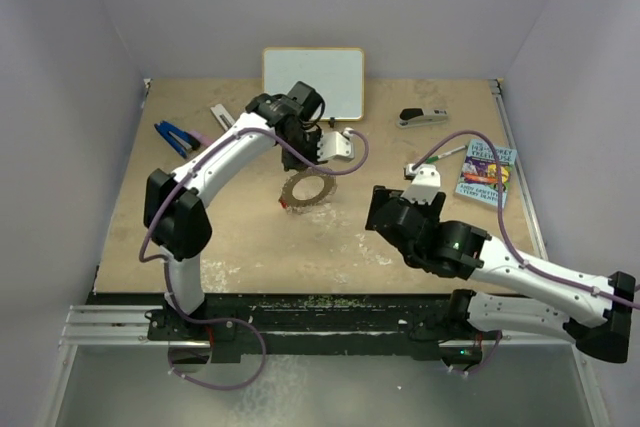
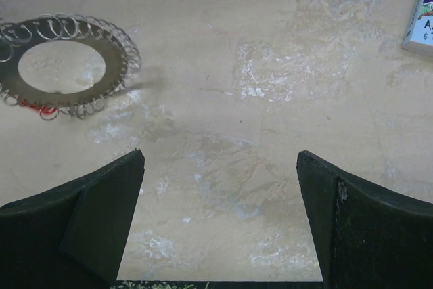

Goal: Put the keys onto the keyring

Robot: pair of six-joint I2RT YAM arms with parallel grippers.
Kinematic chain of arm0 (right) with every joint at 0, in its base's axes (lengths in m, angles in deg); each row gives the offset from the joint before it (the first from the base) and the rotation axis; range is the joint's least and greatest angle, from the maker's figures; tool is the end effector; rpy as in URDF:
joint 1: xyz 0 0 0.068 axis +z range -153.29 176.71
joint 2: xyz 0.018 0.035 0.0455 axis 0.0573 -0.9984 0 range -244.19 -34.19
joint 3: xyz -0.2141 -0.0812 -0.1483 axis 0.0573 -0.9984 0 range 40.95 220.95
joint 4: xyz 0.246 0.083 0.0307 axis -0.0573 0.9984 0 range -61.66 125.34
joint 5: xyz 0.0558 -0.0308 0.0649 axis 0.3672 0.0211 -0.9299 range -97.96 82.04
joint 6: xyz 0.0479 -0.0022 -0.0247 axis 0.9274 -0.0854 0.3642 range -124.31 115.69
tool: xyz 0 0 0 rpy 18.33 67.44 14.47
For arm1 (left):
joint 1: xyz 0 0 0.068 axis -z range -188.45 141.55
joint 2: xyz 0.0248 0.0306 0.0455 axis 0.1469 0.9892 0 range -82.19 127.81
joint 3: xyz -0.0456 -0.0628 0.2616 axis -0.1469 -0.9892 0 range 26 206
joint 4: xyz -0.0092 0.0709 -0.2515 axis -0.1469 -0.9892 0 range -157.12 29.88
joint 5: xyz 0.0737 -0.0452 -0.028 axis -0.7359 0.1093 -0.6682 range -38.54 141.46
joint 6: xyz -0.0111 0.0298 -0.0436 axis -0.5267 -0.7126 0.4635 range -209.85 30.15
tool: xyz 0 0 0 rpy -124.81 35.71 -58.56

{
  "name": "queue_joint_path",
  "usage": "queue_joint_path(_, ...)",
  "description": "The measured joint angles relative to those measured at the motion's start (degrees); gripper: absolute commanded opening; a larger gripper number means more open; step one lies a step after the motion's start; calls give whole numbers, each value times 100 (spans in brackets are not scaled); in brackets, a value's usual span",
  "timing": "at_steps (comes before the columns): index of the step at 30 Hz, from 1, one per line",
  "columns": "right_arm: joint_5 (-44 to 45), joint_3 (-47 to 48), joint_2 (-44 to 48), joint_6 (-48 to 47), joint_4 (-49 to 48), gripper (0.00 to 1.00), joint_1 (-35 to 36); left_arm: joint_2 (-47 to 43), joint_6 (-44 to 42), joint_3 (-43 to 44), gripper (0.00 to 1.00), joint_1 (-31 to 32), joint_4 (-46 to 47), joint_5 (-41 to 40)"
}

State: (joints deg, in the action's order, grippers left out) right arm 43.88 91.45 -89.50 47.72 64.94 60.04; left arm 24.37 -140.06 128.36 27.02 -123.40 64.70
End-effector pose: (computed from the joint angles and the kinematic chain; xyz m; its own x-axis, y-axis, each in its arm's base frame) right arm 0.1108 0.1580 0.3063 -0.4093 0.2704 -0.8714 0.0574 0.9608 0.2712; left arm 0.3093 -0.2304 0.3081 0.0074 0.9131 -0.4076 0.9853 0.0630 0.1589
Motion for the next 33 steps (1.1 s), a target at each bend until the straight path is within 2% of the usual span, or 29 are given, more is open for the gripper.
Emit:
queue_joint_path(6,170,11,157,157,42,100,-2,420,15,396,12,94,-177,-22)
queue_joint_path(11,179,199,-358,398,225,100,-2,393,160,402,13,205,-221,-2)
queue_joint_path(14,173,245,-636,472,278,100,-2,323,319,402,17,232,-258,103)
queue_joint_path(15,166,262,-713,498,313,100,-2,291,369,402,21,232,-286,173)
queue_joint_path(17,155,297,-813,529,358,100,-2,203,470,402,44,232,-426,417)
queue_joint_path(18,142,306,-831,531,358,100,-2,157,507,402,50,234,-538,566)
queue_joint_path(22,98,304,-671,494,317,100,-2,20,793,382,60,251,-1005,1064)
queue_joint_path(25,52,260,-321,422,186,100,-2,-234,1241,166,65,271,-1032,1047)
queue_joint_path(26,46,251,-203,387,160,100,-2,-378,1410,39,75,278,-942,951)
queue_joint_path(27,33,251,-116,363,140,100,-2,-605,1624,-149,88,280,-787,793)
queue_joint_path(28,26,251,-70,352,127,100,-2,-879,1829,-345,93,282,-601,586)
queue_joint_path(30,52,251,-59,348,144,100,-2,-1482,2159,-737,98,282,-140,160)
queue_joint_path(33,116,254,-238,343,234,100,-2,-2402,2559,-1093,98,160,393,-332)
